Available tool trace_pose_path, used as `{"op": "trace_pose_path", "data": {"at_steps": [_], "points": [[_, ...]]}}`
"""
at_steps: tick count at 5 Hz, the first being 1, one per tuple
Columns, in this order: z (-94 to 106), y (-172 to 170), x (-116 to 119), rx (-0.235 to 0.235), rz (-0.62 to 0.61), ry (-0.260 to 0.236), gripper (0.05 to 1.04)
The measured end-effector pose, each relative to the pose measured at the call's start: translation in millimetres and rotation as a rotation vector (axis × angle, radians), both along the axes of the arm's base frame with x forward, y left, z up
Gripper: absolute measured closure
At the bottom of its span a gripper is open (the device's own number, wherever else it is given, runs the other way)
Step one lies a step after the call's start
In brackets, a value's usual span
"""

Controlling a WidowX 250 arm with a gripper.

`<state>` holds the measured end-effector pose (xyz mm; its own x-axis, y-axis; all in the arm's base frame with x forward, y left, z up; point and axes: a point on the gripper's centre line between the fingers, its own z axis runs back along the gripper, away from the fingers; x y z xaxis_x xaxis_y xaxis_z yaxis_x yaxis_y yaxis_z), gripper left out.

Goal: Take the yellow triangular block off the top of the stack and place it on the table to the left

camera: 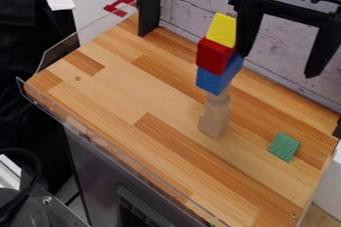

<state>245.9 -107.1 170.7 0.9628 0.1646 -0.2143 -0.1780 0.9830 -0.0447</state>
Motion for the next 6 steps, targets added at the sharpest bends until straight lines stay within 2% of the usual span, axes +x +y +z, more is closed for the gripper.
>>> {"op": "trace_pose_path", "data": {"at_steps": [1, 2, 4, 5, 6], "points": [[-7.9, 0, -2, 0.01, -0.002, 0.031, 0.085], [-3.1, 8, 3, 0.022, -0.004, 0.028, 0.085], [25.3, 33, 6, 0.045, 0.018, -0.039, 0.085], [28.8, 48, 9, 0.053, 0.021, -0.038, 0.085], [28.8, 56, 10, 0.036, 0.009, -0.039, 0.085]]}}
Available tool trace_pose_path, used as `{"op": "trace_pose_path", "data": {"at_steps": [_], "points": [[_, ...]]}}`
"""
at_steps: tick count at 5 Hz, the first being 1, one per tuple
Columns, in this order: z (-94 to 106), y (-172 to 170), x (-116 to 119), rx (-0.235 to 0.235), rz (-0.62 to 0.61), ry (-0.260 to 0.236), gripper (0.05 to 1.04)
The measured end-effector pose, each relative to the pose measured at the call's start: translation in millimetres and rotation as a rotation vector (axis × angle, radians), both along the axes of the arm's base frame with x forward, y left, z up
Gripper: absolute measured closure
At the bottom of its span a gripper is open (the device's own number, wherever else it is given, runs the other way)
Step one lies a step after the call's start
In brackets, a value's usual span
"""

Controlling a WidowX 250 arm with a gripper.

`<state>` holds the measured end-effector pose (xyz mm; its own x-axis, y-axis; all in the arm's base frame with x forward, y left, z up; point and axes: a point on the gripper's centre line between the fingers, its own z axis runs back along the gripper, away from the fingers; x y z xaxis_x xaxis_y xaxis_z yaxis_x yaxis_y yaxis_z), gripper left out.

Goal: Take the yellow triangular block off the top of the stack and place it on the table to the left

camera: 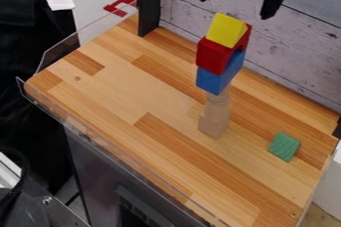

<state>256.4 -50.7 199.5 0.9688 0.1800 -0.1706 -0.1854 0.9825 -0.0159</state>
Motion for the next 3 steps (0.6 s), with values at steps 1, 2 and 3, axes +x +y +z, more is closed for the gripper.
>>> {"op": "trace_pose_path", "data": {"at_steps": [1, 2, 3], "points": [[-3.9, 10, 1, -0.023, 0.01, 0.004, 0.085], [-9.9, 11, 1, -0.057, 0.018, 0.006, 0.085], [-19.3, 8, 6, -0.087, 0.002, 0.03, 0.085]]}}
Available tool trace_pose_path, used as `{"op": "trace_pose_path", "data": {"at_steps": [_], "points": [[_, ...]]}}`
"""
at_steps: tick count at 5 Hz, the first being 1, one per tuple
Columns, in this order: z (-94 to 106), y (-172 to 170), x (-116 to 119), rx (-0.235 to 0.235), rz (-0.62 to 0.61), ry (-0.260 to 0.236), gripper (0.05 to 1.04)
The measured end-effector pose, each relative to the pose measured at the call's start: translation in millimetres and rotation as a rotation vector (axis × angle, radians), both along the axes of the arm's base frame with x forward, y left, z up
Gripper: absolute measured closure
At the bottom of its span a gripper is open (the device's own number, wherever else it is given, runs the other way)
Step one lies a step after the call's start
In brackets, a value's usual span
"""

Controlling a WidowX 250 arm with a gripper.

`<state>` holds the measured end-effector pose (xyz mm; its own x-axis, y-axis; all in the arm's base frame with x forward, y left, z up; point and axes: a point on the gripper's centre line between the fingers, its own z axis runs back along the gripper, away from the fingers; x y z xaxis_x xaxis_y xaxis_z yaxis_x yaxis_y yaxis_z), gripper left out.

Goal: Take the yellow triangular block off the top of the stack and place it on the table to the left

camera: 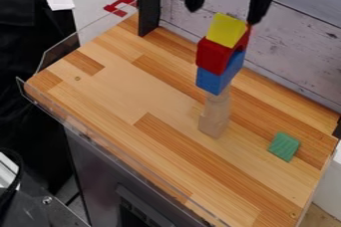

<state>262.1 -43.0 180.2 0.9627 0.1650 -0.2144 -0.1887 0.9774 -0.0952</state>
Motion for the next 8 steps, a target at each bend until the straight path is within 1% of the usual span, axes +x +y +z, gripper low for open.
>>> {"op": "trace_pose_path", "data": {"at_steps": [1, 2, 3, 4, 5, 6, 7, 8], "points": [[-3.1, -2, 1, -0.012, -0.009, 0.012, 0.085], [-11.8, -4, 3, -0.021, -0.013, 0.045, 0.085], [-17.0, -4, 6, -0.027, -0.019, 0.053, 0.085], [-22.3, -1, 9, -0.028, -0.009, 0.062, 0.13], [-26.2, 1, 9, -0.032, 0.003, 0.063, 0.401], [-26.1, 2, 9, -0.033, 0.005, 0.066, 0.533], [-26.0, 2, 8, -0.032, -0.001, 0.079, 0.533], [-22.7, 0, 8, -0.025, -0.007, 0.08, 0.533]]}}
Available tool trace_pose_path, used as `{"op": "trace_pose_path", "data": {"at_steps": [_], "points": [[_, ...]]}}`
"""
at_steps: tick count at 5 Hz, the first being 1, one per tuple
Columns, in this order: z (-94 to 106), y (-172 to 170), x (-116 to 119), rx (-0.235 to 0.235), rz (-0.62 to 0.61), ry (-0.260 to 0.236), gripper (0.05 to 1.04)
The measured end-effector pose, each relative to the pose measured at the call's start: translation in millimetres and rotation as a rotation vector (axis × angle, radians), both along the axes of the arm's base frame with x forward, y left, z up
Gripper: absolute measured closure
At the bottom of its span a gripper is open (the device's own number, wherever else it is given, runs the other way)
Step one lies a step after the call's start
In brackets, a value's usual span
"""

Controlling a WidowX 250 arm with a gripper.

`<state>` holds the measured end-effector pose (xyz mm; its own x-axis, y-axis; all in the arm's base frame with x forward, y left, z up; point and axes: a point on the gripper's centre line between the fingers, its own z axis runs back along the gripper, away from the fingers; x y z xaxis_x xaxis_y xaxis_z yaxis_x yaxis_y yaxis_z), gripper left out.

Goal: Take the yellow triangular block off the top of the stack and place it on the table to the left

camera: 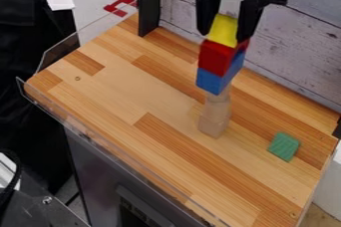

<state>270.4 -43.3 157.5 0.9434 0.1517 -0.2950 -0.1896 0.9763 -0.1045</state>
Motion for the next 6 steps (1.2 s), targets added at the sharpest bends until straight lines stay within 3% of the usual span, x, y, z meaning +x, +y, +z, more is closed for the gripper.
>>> {"op": "trace_pose_path", "data": {"at_steps": [2, 3, 4, 6], "points": [[23.8, 12, 0, 0.049, 0.011, -0.034, 0.533], [17.9, 44, -15, 0.065, 0.092, 0.003, 0.533], [15.6, 79, -38, 0.067, 0.193, -0.015, 0.533], [-0.8, 105, -53, 0.056, 0.255, -0.002, 0.533]]}}
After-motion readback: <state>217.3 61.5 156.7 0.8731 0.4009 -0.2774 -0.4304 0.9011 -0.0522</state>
